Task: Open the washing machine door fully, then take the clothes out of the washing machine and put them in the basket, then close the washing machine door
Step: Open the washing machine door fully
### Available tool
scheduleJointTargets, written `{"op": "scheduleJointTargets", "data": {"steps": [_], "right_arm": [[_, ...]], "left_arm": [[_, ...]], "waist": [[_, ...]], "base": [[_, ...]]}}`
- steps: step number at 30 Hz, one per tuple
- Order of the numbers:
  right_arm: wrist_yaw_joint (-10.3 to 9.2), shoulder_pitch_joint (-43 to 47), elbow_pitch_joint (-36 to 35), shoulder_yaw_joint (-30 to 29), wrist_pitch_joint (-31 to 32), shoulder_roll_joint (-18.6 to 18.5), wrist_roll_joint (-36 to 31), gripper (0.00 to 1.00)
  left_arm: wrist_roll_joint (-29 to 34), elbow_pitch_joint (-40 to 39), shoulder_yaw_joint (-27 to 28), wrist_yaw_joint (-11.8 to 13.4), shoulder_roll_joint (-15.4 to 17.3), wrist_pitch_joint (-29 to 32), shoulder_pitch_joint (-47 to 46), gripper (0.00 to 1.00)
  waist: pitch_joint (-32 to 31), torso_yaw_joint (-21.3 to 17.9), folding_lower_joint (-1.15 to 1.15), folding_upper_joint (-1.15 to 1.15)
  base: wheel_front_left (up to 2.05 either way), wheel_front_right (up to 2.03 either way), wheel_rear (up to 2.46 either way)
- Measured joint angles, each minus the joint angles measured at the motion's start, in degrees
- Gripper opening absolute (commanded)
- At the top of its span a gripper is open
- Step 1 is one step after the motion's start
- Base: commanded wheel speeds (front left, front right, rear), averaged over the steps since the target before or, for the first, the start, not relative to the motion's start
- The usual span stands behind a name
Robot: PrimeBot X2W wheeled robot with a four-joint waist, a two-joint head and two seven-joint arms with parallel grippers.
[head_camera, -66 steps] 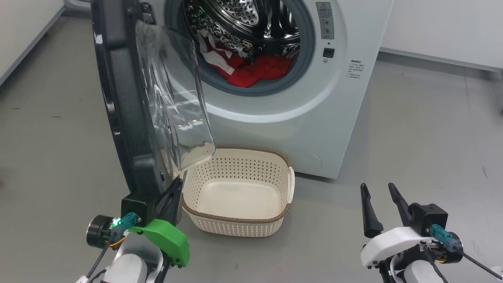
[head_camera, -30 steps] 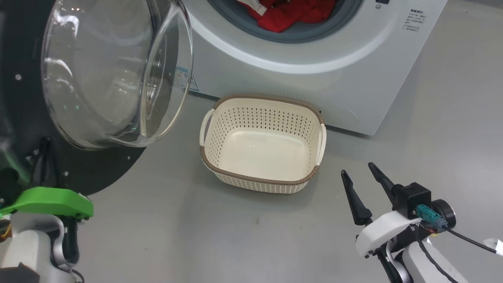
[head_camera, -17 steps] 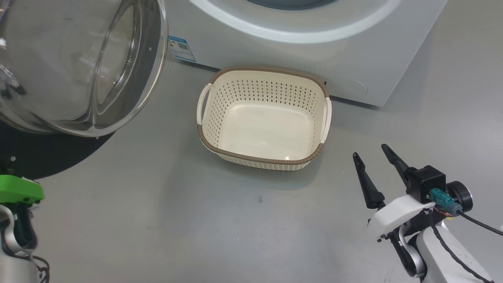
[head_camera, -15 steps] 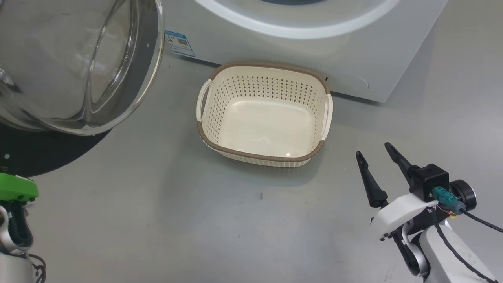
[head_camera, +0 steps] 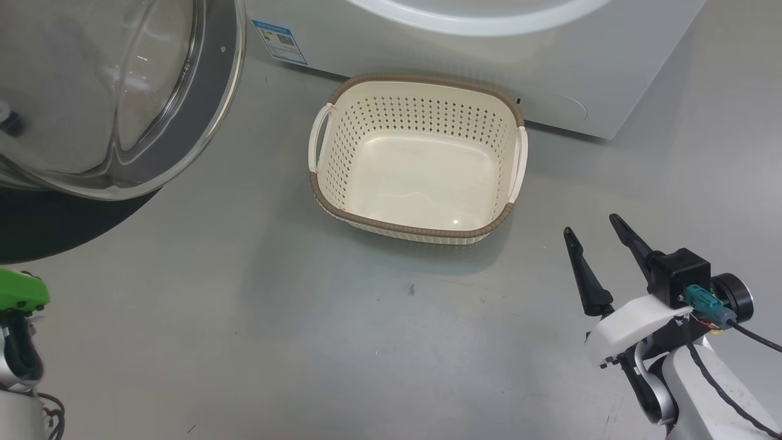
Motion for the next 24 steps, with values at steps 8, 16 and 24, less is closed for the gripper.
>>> {"op": "scheduleJointTargets", "data": {"steps": [8, 16, 24], "right_arm": [[0.0, -0.02, -0.15, -0.14, 0.01, -0.23, 0.02, 1.0], [0.02, -0.02, 0.87, -0.15, -1.21, 0.98, 0.66, 1.0], [0.02, 0.3, 2.88, -0.7, -3.21, 3.12, 1.8, 1.0]], "left_arm": [[0.0, 2.23, -0.49, -0.58, -0.12, -0.52, -0.77, 0.0], [1.63, 3.54, -2.16, -1.56, -0.16, -1.05, -0.77, 0.0], [3.96, 3.52, -4.85, -2.48, -1.45, -1.49, 0.61, 0.0]], "waist": [[-0.44, 0.04, 0.0, 0.0], [-3.29, -0.22, 0.0, 0.0], [-7.67, -0.89, 0.0, 0.0]], "base": [[0.0, 0.0, 0.0], [0.0, 0.0, 0.0], [0.0, 0.0, 0.0]]}}
